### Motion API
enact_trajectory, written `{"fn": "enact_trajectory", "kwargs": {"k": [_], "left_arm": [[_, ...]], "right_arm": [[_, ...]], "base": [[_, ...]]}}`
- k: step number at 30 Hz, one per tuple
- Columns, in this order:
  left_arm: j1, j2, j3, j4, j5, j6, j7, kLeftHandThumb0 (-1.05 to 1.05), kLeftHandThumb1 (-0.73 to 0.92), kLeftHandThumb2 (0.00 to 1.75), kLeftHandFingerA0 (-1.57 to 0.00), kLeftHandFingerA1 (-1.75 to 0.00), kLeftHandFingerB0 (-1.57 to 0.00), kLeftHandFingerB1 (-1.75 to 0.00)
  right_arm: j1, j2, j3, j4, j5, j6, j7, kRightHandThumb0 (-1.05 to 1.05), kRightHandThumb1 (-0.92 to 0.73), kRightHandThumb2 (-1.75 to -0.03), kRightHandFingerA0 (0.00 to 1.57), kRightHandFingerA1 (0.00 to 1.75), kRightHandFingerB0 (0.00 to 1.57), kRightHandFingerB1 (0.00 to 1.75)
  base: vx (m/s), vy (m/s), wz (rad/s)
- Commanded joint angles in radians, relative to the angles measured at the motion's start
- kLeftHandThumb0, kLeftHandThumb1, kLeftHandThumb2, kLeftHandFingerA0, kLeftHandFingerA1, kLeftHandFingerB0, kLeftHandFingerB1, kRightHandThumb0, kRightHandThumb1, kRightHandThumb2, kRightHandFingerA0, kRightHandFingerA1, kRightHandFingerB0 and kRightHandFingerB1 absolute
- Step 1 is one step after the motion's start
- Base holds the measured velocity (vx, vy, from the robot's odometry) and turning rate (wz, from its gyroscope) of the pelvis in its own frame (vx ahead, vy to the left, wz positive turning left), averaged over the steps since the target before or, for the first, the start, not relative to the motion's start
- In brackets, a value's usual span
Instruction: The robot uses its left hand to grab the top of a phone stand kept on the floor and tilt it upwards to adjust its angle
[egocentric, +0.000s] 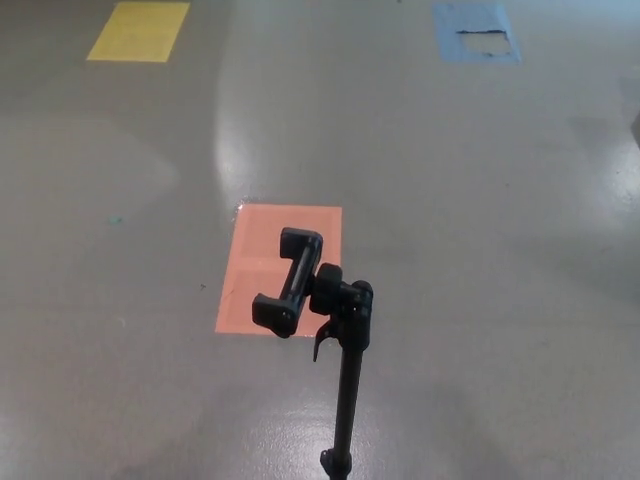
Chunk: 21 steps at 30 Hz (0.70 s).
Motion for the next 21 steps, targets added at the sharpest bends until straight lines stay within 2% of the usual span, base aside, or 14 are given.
{"fn": "enact_trajectory", "kwargs": {"k": [1, 6, 7, 17, 18, 21], "left_arm": [[-0.005, 0.019, 0.006, 0.023, 0.000, -0.062, -0.014, -0.82, 0.63, 0.91, -0.04, -0.38, -0.01, -0.34], [-0.009, 0.026, 0.026, 0.022, -0.017, -0.089, -0.027, -0.71, 0.60, 0.94, -0.05, -0.40, -0.03, -0.35], [-0.012, 0.027, 0.032, 0.020, -0.021, -0.105, -0.027, -0.69, 0.60, 0.94, -0.04, -0.32, -0.04, -0.32], [-0.079, 0.027, 0.038, -0.010, 0.001, -0.202, 0.032, -0.71, 0.61, 0.97, -0.04, -0.34, -0.03, -0.28], [-0.094, 0.030, 0.028, -0.018, 0.014, -0.210, 0.046, -0.81, 0.65, 0.96, -0.08, -0.31, -0.08, -0.22], [-0.107, 0.033, 0.014, -0.024, 0.031, -0.218, 0.067, -0.81, 0.65, 0.96, -0.08, -0.31, -0.08, -0.22]], "right_arm": [[-0.012, -0.005, 0.006, 0.018, -0.025, -0.022, -0.024, -0.34, -0.56, -1.10, 0.00, 0.47, 0.00, 0.46], [-0.024, -0.003, -0.001, 0.016, -0.024, -0.032, -0.026, -0.34, -0.57, -1.10, 0.00, 0.47, 0.00, 0.46], [-0.029, -0.004, -0.001, 0.013, -0.026, -0.039, -0.033, -0.64, -0.84, -0.65, 0.23, 0.31, 0.18, 0.28], [-0.103, -0.020, -0.007, -0.006, -0.030, -0.062, -0.048, -0.68, -0.84, -0.65, 0.25, 0.32, 0.19, 0.27], [-0.116, -0.022, -0.013, -0.009, -0.026, -0.064, -0.049, -0.67, -0.84, -0.65, 0.24, 0.33, 0.19, 0.27], [-0.127, -0.023, -0.023, -0.010, -0.017, -0.068, -0.046, -0.67, -0.84, -0.65, 0.24, 0.33, 0.19, 0.27]], "base": [[0.00, 0.000, 0.00], [0.00, 0.000, 0.00], [0.00, 0.000, 0.00], [0.00, 0.000, 0.00], [0.00, 0.000, 0.00], [0.00, 0.000, 0.00]]}}
